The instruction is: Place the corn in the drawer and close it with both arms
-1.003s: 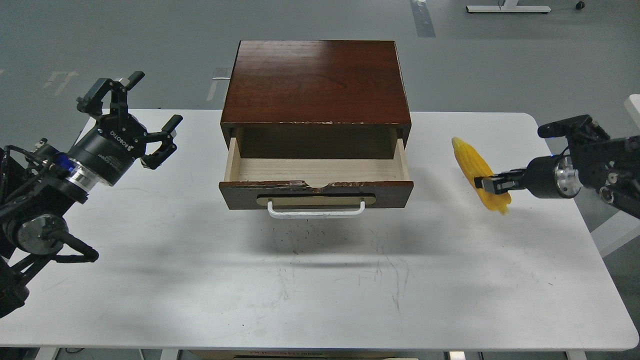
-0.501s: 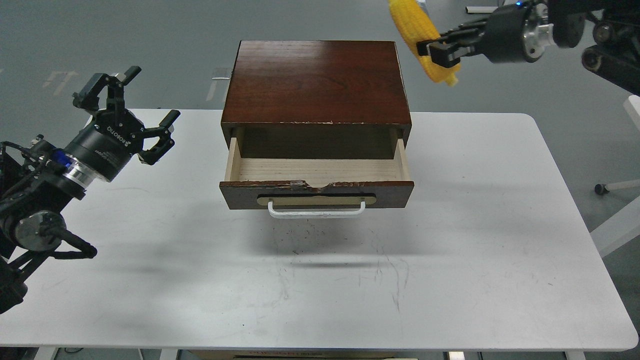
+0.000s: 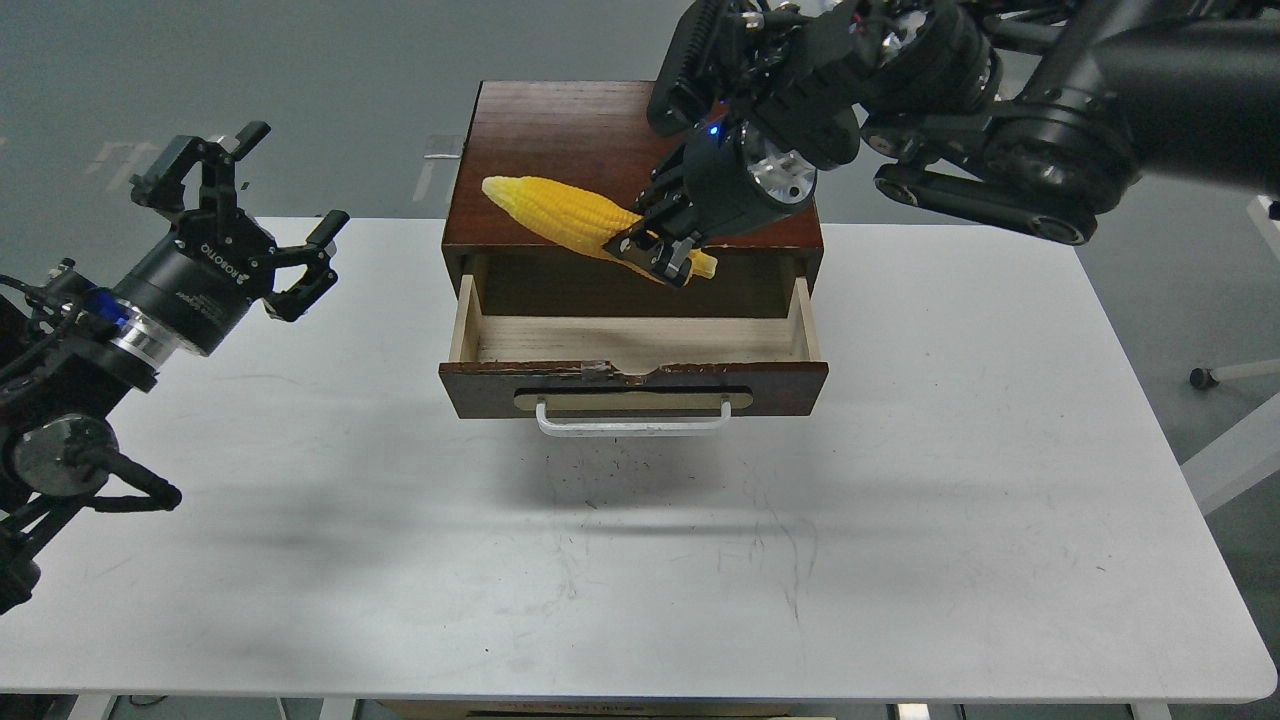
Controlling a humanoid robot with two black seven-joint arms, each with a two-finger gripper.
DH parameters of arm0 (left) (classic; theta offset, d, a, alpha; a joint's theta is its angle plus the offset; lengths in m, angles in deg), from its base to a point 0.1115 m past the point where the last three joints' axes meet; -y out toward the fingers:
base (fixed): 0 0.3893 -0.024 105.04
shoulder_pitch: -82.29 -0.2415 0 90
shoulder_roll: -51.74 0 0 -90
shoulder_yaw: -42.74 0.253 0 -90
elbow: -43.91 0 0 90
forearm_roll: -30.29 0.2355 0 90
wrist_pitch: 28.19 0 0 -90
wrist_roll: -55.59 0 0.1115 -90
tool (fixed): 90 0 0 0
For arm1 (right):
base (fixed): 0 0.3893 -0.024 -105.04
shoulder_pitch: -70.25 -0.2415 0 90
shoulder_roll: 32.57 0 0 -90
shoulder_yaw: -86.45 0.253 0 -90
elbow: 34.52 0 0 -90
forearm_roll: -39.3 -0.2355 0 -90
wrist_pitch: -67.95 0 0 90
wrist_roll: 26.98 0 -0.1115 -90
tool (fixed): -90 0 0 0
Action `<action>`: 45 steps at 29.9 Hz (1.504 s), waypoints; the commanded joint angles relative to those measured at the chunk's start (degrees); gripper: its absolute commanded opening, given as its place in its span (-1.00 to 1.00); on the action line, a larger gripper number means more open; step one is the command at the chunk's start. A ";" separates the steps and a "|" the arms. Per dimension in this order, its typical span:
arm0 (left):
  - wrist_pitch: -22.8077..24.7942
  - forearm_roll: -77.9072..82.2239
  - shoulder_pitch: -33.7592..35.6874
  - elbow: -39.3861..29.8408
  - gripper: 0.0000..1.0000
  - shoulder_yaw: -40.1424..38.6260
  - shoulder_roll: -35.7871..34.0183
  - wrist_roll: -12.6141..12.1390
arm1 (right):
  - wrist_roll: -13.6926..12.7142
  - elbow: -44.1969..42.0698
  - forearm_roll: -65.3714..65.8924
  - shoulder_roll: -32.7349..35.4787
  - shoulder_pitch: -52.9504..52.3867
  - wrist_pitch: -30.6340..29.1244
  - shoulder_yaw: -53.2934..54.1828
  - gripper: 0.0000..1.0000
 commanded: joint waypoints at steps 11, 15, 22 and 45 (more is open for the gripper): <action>0.00 -0.01 -0.03 -0.14 1.00 -0.07 -0.39 0.09 | 0.00 -2.14 1.53 -5.50 3.00 8.40 -10.11 -0.68; 0.00 -0.01 -0.03 -0.23 1.00 -0.07 -0.39 0.09 | 0.00 -3.10 1.53 -5.67 4.67 8.40 -10.11 -0.58; 0.00 -0.01 -0.03 -0.49 1.00 -0.07 -0.39 0.00 | 0.00 -3.54 1.44 -5.67 5.28 8.49 -10.11 0.20; 0.00 -0.01 0.06 -0.49 1.00 -0.07 -0.22 -0.09 | 0.00 -1.43 -5.32 -1.28 -2.09 8.23 -3.87 0.56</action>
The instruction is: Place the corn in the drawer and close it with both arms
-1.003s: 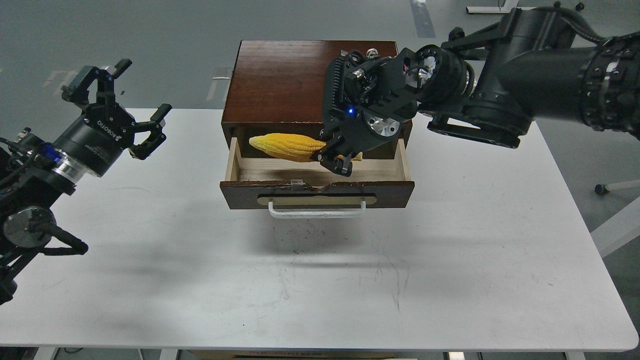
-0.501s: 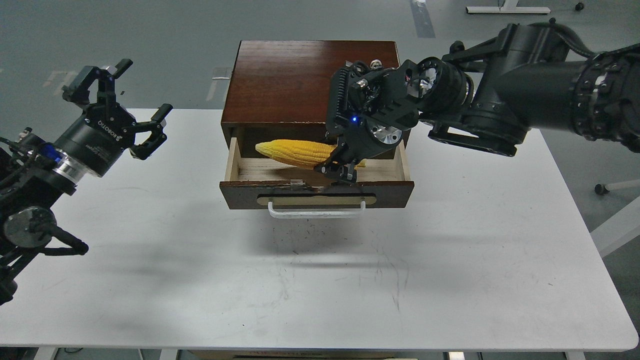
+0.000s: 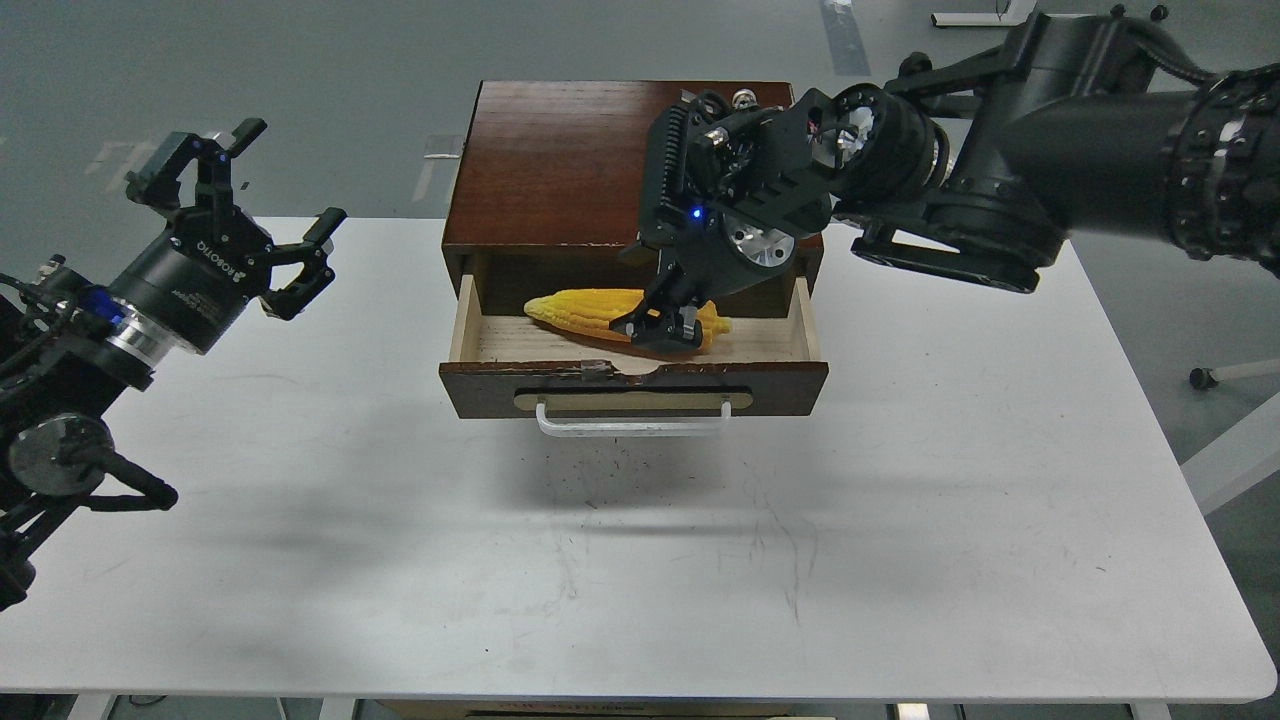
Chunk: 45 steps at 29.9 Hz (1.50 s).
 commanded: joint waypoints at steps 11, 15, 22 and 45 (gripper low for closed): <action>0.00 0.00 0.00 0.00 1.00 0.07 0.07 0.01 | 0.00 0.12 -35.88 17.44 2.31 -0.21 10.20 0.90; 0.00 0.00 0.09 0.00 1.00 0.07 -0.02 0.10 | 0.00 0.20 -46.08 24.56 13.10 0.15 19.14 0.91; 0.00 0.09 1.05 0.53 1.00 0.25 0.07 0.01 | 0.00 -1.73 -53.05 29.85 39.31 0.32 44.72 0.92; 0.00 7.20 4.91 -1.04 0.98 -0.81 -2.39 0.94 | 0.00 -11.40 -80.56 21.68 64.03 -0.73 59.60 0.94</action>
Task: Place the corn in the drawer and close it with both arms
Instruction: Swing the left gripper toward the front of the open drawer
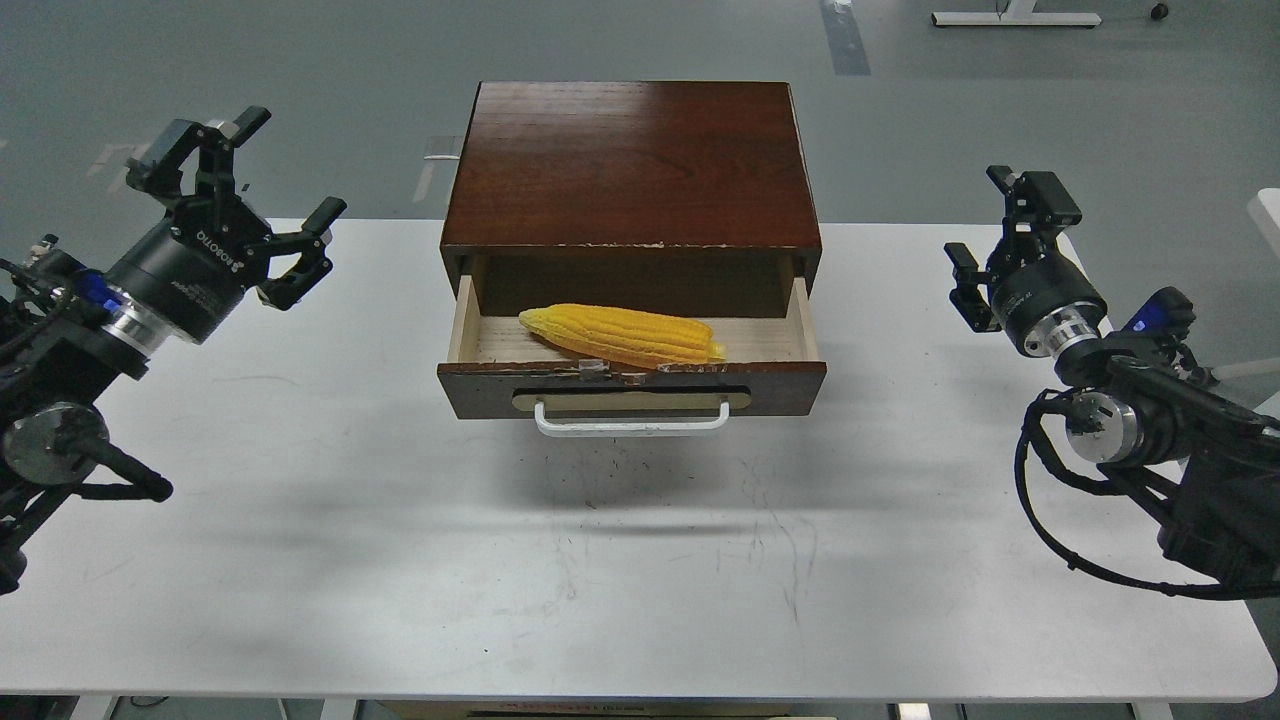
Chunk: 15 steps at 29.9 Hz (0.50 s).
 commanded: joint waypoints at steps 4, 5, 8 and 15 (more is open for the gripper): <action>0.00 10.34 8.61 -5.70 0.98 -0.12 -3.51 0.04 | 0.00 0.01 -0.03 -0.30 0.11 0.00 -0.45 0.94; 0.00 13.48 10.18 -7.62 0.98 -0.21 -3.68 0.04 | 0.00 0.01 -0.03 -0.30 0.11 0.08 -0.62 0.94; 0.00 21.57 12.82 -14.29 0.93 -0.30 -4.04 0.04 | 0.00 -0.25 -0.03 -0.22 0.11 0.00 -0.97 0.94; 0.00 44.75 14.50 -25.73 0.81 -0.38 -0.88 0.04 | 0.00 -0.34 0.06 -0.22 0.20 0.00 -1.06 0.94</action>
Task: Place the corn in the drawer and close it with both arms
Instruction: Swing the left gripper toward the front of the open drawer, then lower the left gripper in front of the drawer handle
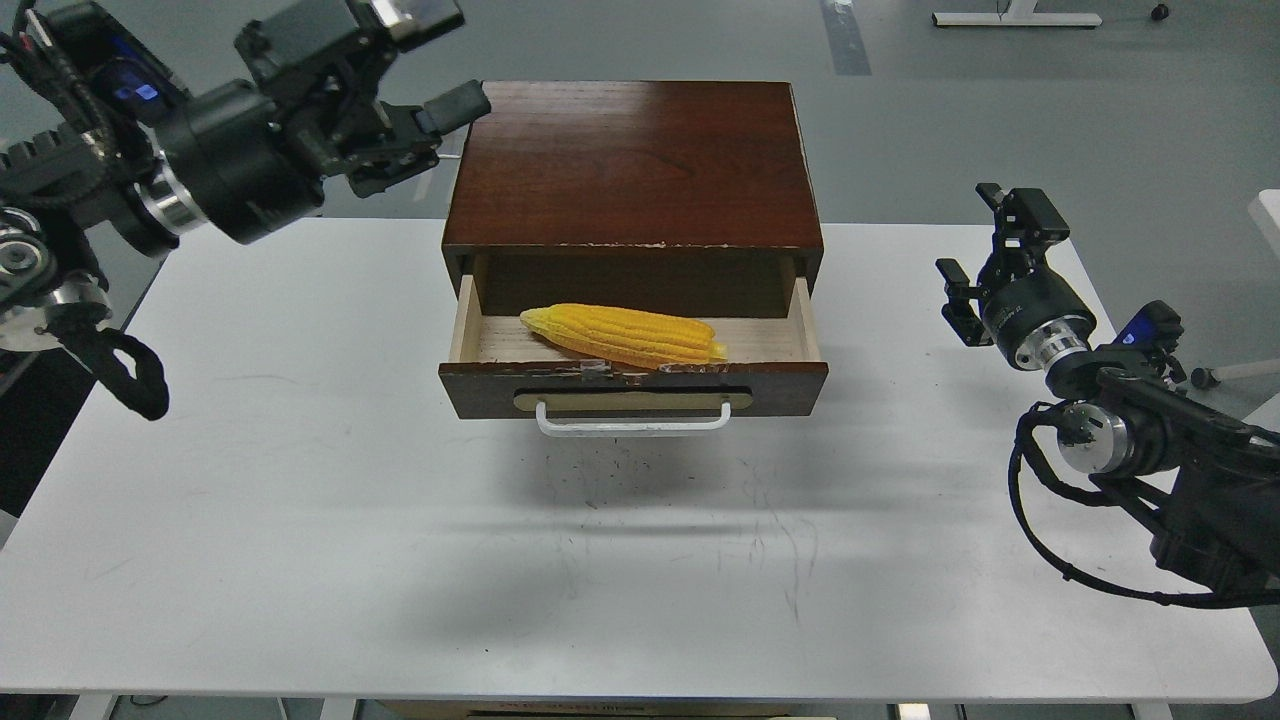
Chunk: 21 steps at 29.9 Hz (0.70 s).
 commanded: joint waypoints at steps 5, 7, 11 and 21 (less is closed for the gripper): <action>-0.04 25.27 0.07 -9.67 0.54 1.13 5.36 -0.03 | 0.00 0.02 0.07 0.00 0.14 0.00 -0.05 0.94; -0.04 30.18 -0.63 -10.99 0.20 2.43 7.90 -0.03 | 0.00 0.02 -0.02 0.00 0.31 0.09 -0.05 0.94; -0.04 35.21 -0.72 -10.99 -0.35 7.36 9.68 -0.03 | 0.00 -0.07 0.07 0.00 0.84 0.09 -0.04 0.94; -0.04 43.74 -8.52 -10.64 -1.00 15.01 10.64 -0.03 | 0.00 -0.07 0.07 0.00 2.16 0.18 0.04 0.94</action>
